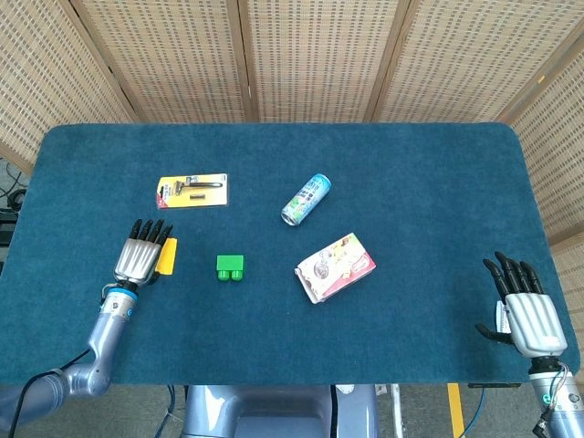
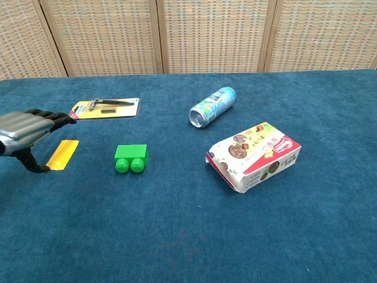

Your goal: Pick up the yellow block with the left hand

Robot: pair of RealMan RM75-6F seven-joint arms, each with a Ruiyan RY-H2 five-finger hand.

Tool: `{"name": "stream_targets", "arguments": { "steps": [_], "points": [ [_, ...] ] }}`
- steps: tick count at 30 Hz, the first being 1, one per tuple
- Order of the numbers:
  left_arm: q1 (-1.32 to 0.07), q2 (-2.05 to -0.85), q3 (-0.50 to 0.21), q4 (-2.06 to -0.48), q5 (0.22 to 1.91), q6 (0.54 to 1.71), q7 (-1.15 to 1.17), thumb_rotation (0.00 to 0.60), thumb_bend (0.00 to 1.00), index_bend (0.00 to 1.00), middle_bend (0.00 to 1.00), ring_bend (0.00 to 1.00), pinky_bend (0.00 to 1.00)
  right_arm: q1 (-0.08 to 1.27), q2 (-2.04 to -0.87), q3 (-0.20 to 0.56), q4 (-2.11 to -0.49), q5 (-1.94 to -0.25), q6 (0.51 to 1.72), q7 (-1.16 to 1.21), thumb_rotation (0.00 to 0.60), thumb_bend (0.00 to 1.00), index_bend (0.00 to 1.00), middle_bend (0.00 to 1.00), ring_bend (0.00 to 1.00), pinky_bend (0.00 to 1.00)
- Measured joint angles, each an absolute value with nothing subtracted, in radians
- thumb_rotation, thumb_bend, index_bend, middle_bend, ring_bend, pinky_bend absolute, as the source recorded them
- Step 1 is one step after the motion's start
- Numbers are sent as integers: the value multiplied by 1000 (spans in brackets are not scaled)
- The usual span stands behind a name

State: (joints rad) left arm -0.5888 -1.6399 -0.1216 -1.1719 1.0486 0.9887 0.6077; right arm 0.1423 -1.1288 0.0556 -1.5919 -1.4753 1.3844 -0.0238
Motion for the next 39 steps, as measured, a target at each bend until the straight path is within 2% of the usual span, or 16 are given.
{"name": "stream_targets", "arguments": {
  "steps": [4,7,18,26,32,34,39],
  "points": [
    [-596,-1653,-120,-1157,1046,983,615,600,304,0,0,0,0,141,-1128,56,-1591,-1480,1390,-16,600,40,0,0,0,0],
    [-598,-1663,-119,-1146,1049,986,615,600,393,0,0,0,0,140,-1127,56,-1590,-1479,1390,-12,600,40,0,0,0,0],
    [-583,-1698,-132,-1098,1118,1086,527,600,525,0,0,0,0,141,-1128,56,-1590,-1480,1389,-10,600,40,0,0,0,0],
    [-565,-1702,-139,-1080,1158,1120,462,600,526,0,0,0,0,140,-1127,56,-1591,-1478,1389,-13,600,40,0,0,0,0],
    [-555,-1653,-123,-1152,1172,1090,422,600,420,1,0,0,0,139,-1127,58,-1591,-1474,1389,-11,600,40,0,0,0,0],
    [-552,-1628,-116,-1182,1174,1076,417,600,407,32,0,0,0,139,-1127,58,-1591,-1474,1390,-11,600,40,0,0,0,0],
    [-546,-1577,-106,-1228,1174,1053,416,600,405,229,0,0,0,138,-1128,59,-1591,-1475,1394,-13,600,40,0,0,0,0]
  ]
}}
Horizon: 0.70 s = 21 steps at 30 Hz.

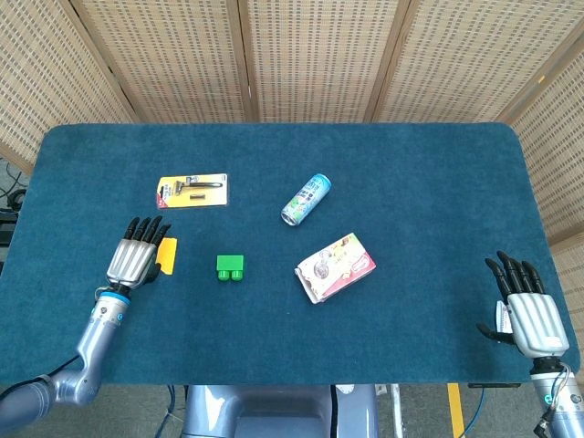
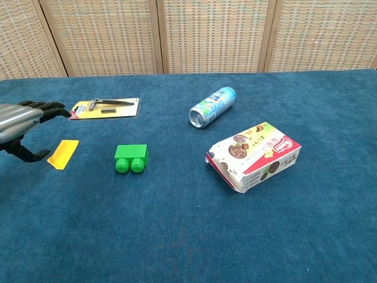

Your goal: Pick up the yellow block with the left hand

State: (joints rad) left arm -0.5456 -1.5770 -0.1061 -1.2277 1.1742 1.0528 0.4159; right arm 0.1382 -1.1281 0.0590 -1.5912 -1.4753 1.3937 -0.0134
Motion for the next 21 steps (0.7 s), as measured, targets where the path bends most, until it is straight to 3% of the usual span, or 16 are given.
{"name": "stream_targets", "arguments": {
  "steps": [11,21],
  "points": [
    [-543,-1573,-83,-1193,1214,1050,409,600,403,371,0,0,0,137,-1134,62,-1586,-1474,1399,-15,600,41,0,0,0,0],
    [-544,-1600,-78,-1148,1221,1045,424,600,353,385,0,0,0,135,-1134,65,-1584,-1475,1406,-7,600,47,0,0,0,0]
  ]
}}
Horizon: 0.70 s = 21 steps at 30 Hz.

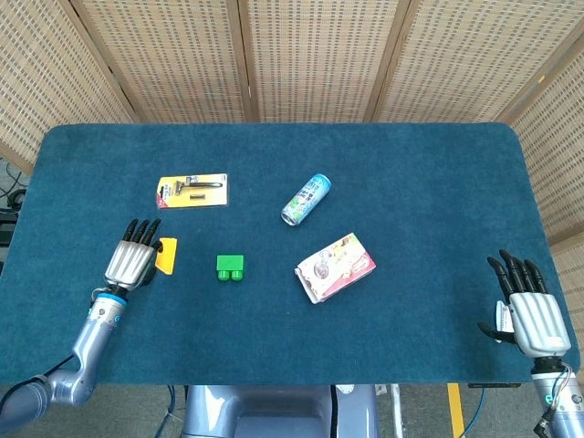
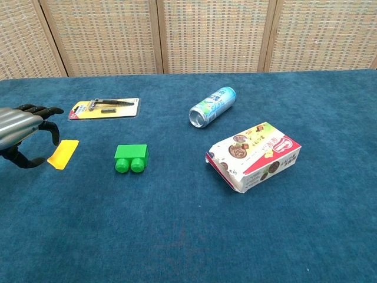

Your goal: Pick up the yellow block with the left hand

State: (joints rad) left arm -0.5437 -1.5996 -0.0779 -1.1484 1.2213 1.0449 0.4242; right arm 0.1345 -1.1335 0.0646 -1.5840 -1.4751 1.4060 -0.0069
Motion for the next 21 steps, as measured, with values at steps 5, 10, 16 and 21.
{"name": "stream_targets", "arguments": {
  "steps": [5,10,16,21],
  "points": [
    [-543,-1607,-80,-1133,1220,1040,424,600,353,386,0,0,0,133,-1135,65,-1582,-1478,1410,-7,600,46,0,0,0,0],
    [-543,-1614,-81,-1120,1218,1036,425,600,354,395,0,0,0,133,-1137,65,-1582,-1478,1412,-8,600,50,0,0,0,0],
    [-546,-1632,-82,-1103,1221,1032,432,600,353,397,0,0,0,132,-1137,66,-1582,-1477,1411,-9,600,51,0,0,0,0],
    [-551,-1648,-84,-1094,1224,1030,445,600,352,397,0,0,0,132,-1136,67,-1580,-1476,1413,-3,600,47,0,0,0,0]
  ]
}}
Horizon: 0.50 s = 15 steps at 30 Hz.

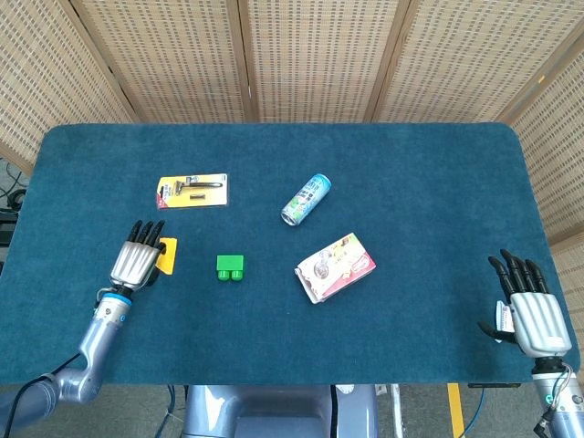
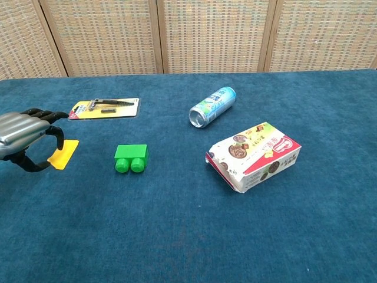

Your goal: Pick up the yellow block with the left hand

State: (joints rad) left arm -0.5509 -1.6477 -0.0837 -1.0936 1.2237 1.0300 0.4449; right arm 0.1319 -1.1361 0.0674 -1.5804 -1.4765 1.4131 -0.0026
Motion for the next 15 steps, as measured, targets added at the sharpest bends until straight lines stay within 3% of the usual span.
{"name": "stream_targets", "arguments": {
  "steps": [15],
  "points": [
    [-551,-1631,-87,-1117,1209,1014,472,600,355,397,0,0,0,130,-1134,70,-1580,-1477,1417,4,600,50,0,0,0,0]
  ]
}}
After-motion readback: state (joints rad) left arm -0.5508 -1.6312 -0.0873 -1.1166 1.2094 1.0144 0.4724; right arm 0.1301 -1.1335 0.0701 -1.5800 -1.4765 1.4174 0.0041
